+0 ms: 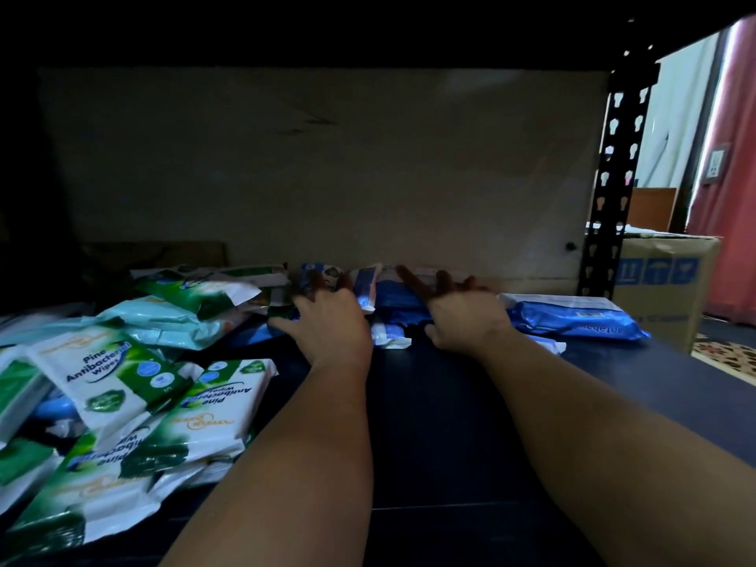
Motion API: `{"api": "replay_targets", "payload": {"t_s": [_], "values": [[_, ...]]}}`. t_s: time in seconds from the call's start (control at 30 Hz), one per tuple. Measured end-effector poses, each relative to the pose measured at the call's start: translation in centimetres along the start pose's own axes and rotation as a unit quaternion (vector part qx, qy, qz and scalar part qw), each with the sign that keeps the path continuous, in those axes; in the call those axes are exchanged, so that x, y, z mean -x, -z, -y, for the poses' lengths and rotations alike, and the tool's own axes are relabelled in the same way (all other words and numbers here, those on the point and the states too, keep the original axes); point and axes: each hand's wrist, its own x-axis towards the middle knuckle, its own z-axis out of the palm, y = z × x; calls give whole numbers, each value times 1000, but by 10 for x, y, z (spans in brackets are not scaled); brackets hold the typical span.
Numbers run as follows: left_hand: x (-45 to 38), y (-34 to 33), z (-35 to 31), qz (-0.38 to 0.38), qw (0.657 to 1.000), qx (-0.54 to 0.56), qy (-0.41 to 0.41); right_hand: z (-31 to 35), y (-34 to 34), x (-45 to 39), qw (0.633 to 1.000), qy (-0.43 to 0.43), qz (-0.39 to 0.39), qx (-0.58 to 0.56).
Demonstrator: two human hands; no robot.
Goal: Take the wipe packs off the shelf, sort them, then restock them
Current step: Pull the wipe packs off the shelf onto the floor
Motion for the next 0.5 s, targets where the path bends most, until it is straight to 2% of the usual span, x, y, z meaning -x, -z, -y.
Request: {"api": "replay_targets", "payload": {"t_s": [0.07,0.13,0.33,0.5], "values": [[0,1,1,-4,1000,10,7,5,-1,3,997,34,-47,44],[0,1,2,-13,1000,22,11,6,0,5,996,52,-57,47],[-2,2,3,-17,1000,17,18,0,-11,3,998,31,-4,-61],[-8,-2,5,-23,999,12,30,0,-13,-3,989,-11,-17,-146]]}}
